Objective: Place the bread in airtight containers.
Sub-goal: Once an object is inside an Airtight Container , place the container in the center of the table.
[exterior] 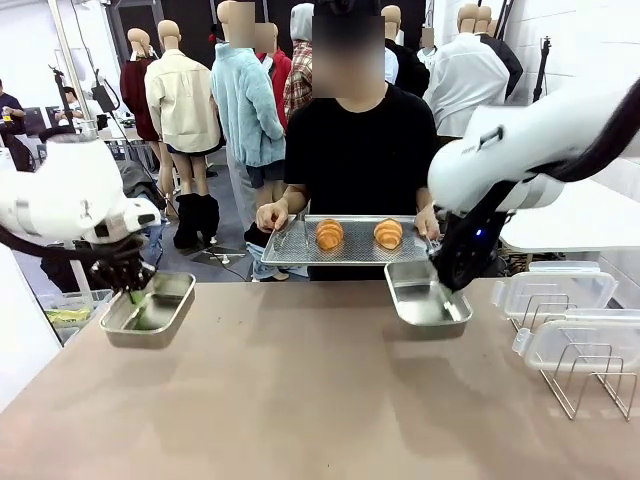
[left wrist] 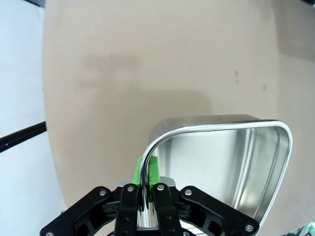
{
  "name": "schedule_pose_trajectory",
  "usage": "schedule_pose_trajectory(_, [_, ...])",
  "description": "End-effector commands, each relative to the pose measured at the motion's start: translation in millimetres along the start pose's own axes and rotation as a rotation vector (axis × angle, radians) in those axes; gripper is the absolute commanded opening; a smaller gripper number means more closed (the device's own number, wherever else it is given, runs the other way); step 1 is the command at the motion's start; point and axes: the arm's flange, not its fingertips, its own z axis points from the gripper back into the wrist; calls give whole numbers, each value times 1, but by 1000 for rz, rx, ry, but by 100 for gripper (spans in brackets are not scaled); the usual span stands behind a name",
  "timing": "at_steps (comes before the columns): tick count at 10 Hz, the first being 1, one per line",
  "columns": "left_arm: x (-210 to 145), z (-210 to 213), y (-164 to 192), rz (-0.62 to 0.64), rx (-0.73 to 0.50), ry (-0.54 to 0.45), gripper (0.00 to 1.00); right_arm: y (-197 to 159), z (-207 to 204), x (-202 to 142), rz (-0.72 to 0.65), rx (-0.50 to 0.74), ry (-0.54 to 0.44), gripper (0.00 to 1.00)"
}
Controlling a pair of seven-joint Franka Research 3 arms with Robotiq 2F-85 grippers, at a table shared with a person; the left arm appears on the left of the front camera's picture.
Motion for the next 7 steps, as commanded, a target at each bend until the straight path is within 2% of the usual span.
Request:
schedule_pose_trajectory(1, [4, 39, -6, 46, -51, 0, 0, -12, 24, 0, -38, 18, -5, 0])
schedule_pose_trajectory(3, [9, 68, -18, 57, -112, 18, 0, -24, 41, 6, -76, 25, -10, 0])
schedule_pose_trajectory(5, [15, 74, -25, 94, -142, 62, 0, -25, 30, 12, -75, 34, 22, 0])
schedule_pose_trajectory(6, [3, 72, -20, 42, -94, 16, 0, -29, 44, 2, -58, -6, -20, 0])
schedule_pose_trajectory(7, [3, 72, -20, 42, -94, 16, 0, -29, 44, 2, -58, -6, -20, 0])
